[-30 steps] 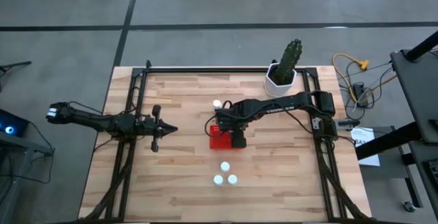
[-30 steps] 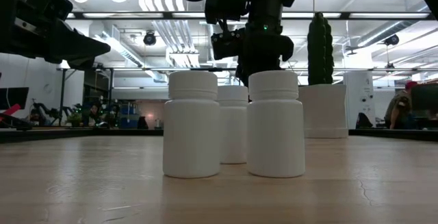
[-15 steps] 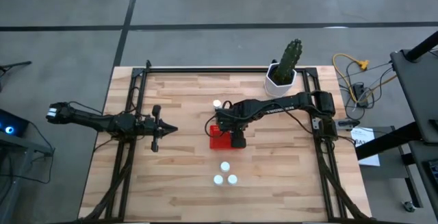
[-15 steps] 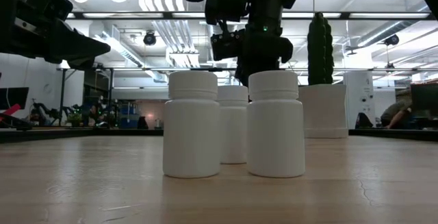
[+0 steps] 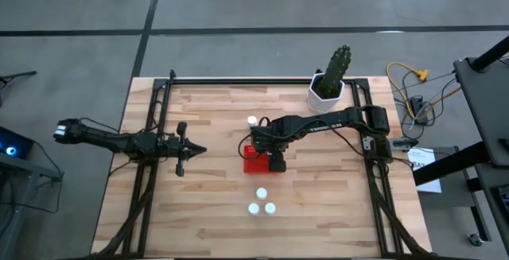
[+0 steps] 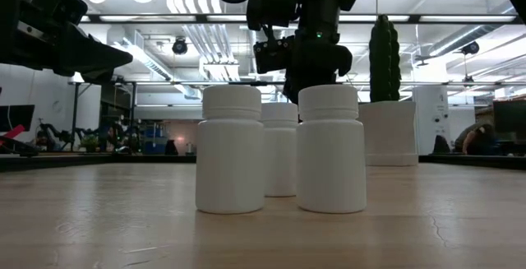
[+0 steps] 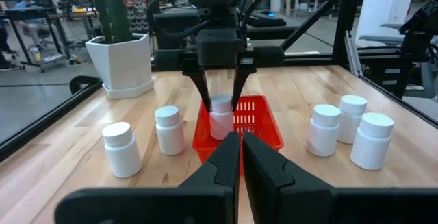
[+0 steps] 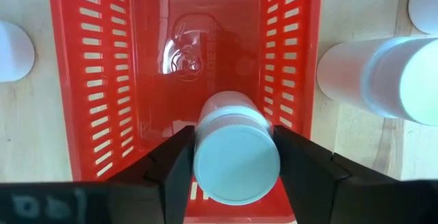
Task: Pick and place pill bottles into a basket
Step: Put the white pill bottle into the red basket
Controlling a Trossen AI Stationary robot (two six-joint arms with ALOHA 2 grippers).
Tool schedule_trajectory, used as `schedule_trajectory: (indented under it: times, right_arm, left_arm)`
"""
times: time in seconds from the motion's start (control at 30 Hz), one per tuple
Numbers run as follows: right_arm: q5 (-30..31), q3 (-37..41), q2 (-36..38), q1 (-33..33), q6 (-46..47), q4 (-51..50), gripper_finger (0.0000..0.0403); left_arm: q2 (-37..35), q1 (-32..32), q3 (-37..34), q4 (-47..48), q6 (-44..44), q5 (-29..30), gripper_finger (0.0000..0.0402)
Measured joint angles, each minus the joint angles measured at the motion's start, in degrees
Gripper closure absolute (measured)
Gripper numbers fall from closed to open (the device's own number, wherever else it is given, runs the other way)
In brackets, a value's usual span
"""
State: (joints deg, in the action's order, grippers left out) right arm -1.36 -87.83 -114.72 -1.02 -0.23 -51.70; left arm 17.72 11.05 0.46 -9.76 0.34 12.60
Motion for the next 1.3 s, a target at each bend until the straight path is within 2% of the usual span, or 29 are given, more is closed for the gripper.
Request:
schedule_trajectory:
  times: [0.37, 1.0, 1.3]
  right_arm:
    - [-0.1, 0.0, 0.0, 0.0, 0.1, -0.1, 0.0211]
    - [-0.2, 0.4, 0.0, 0.0, 0.9, 0.0, 0.0155]
    - [-0.2, 0.4, 0.0, 0.0, 1.2, 0.0, 0.0143]
  left_arm:
    - [0.0, 0.0, 0.0, 0.0, 0.0, 0.0, 0.0402]
    - [0.0, 0.0, 0.0, 0.0, 0.0, 0.0, 0.0402]
    - [0.0, 0.0, 0.0, 0.0, 0.0, 0.0, 0.0402]
